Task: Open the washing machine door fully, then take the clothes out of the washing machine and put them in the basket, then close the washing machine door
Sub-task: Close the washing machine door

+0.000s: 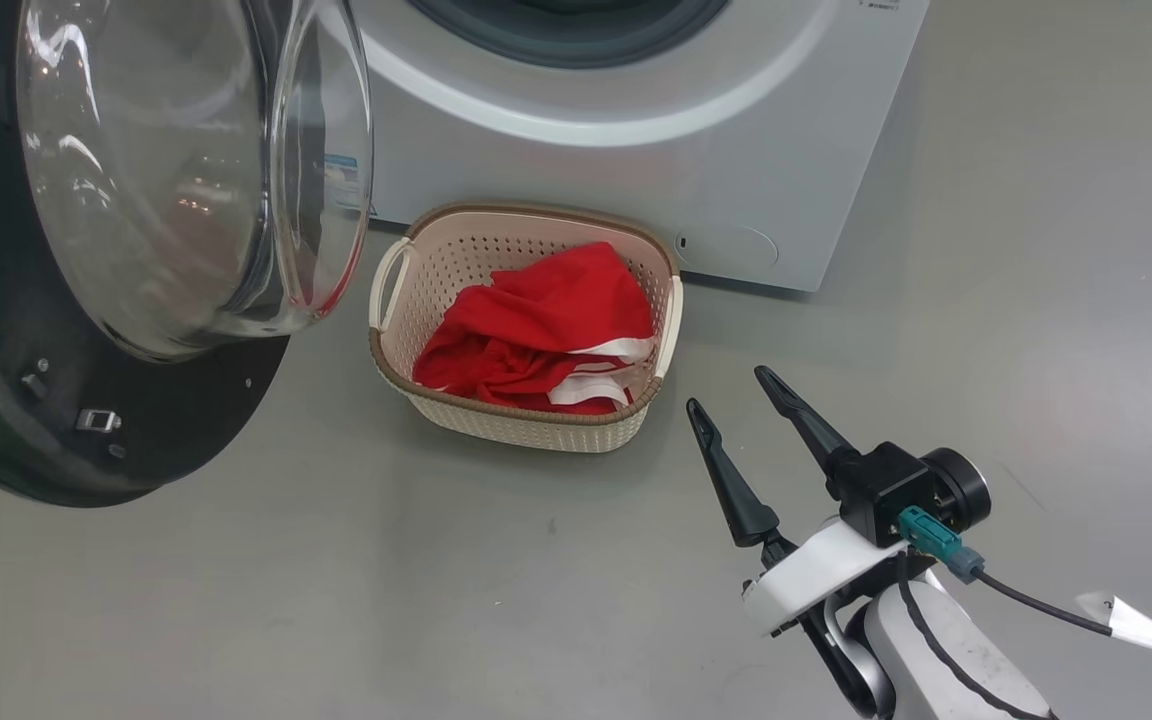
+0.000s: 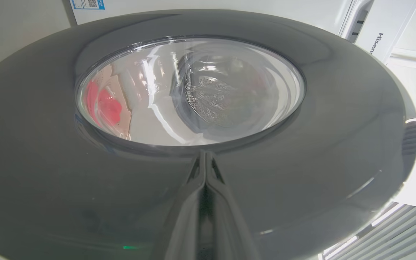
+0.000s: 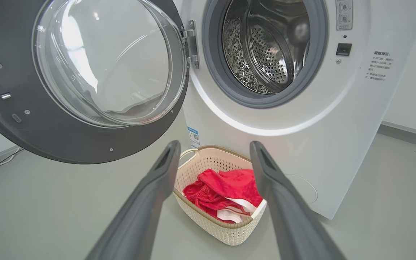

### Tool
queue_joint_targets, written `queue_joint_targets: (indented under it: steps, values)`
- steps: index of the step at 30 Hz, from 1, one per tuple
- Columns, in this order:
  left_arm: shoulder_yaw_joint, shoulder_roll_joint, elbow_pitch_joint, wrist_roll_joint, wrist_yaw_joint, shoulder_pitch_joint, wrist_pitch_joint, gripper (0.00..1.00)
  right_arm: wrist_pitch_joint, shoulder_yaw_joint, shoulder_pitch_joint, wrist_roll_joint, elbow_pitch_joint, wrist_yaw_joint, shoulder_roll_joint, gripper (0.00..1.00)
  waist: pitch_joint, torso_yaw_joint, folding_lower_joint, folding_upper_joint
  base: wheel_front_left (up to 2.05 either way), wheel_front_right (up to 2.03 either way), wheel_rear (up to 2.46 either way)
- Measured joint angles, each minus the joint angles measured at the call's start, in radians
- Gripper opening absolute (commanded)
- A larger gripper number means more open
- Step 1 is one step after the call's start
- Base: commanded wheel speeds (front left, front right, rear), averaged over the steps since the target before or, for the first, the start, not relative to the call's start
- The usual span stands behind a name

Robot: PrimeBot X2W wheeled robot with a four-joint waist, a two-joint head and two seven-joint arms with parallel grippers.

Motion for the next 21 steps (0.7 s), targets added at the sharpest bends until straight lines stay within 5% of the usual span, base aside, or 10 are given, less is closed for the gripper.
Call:
queue_joint_targets:
  steps: [21]
  values:
    - [0.005,-0.151,-0.132,-0.054,-0.018,0.114,0.06,0.0,0.0,0.01,0.03,0.009,0.002,0.008,0.001,1.0,-0.031,0.001,0.0,0.0,0.0,0.0,0.0]
